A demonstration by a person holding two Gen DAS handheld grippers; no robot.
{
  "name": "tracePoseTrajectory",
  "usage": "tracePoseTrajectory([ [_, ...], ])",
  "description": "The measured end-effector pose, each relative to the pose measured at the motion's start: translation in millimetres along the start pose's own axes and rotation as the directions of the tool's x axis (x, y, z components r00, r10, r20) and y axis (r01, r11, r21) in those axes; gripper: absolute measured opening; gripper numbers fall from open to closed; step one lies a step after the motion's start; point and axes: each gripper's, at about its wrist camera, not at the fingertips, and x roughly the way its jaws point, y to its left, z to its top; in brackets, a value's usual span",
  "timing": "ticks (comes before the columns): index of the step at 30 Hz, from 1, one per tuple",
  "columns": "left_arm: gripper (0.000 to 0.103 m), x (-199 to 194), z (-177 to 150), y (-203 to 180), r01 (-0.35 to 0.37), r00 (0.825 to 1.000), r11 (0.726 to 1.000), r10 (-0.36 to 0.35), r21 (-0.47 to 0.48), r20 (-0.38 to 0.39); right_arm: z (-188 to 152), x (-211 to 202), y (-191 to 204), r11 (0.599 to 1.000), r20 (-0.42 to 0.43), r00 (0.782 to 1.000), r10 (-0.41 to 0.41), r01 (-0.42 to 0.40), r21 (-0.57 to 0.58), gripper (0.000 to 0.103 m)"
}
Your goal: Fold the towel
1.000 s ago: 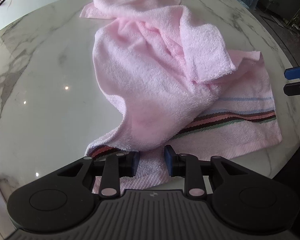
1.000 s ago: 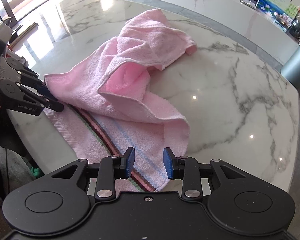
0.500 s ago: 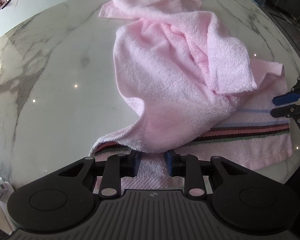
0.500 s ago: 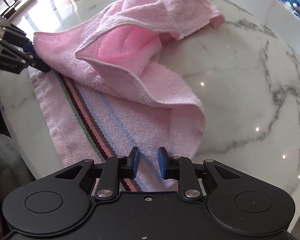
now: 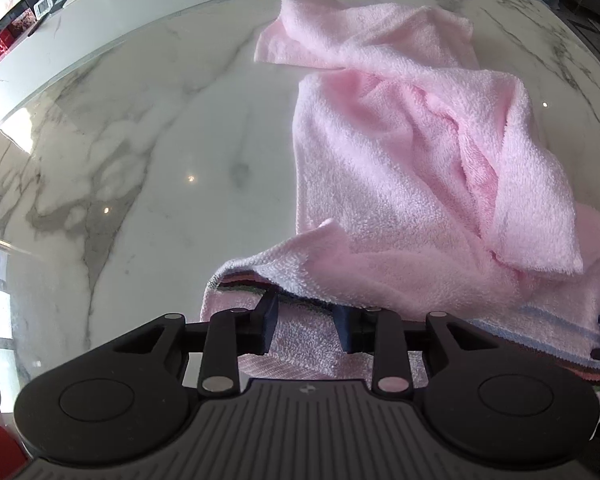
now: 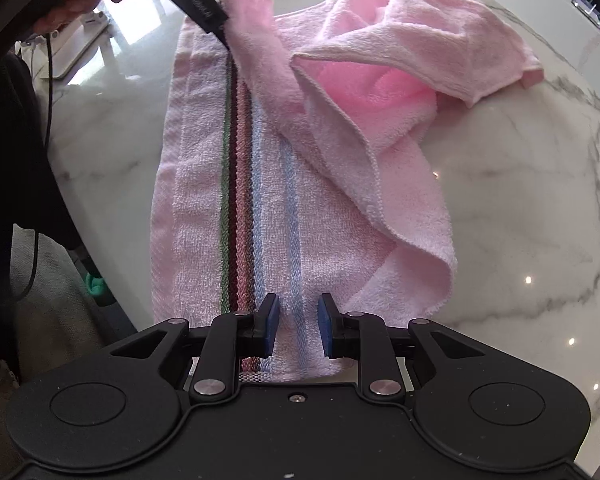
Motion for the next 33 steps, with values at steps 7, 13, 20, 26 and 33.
tracePoseTrajectory([
  [7, 0.029, 6.0, 16.0, 9.7, -0.011, 1.000, 1.000, 0.011, 0.004, 0.013, 9.2, 5.2, 26.2, 0.997, 0.026, 0.997, 0.077, -0.076, -0.022, 0.021],
  [13, 0.029, 11.5, 29.2, 17.5, -0.029, 0.999, 1.000, 0.029, -0.003, 0.026, 26.2, 12.2, 53.8, 0.987, 0.048, 0.987, 0.152, -0.149, -0.056, 0.021],
  [20, 0.029, 12.9, 32.7, 19.6, -0.023, 0.999, 1.000, 0.023, 0.010, 0.024, 39.2, 17.6, 54.6, 0.982, 0.032, 0.983, 0.181, -0.179, -0.064, 0.020],
  [26, 0.029, 14.0, 33.2, 17.8, -0.027, 0.999, 0.999, 0.027, 0.033, 0.023, 39.4, -1.5, 34.6, 0.979, 0.007, 0.984, 0.176, -0.175, -0.109, 0.020],
  [33, 0.029, 13.3, 33.1, 15.3, -0.028, 0.999, 0.998, 0.027, 0.057, 0.022, 45.0, -48.2, -21.1, 0.988, 0.005, 0.996, 0.085, -0.083, -0.129, 0.021],
])
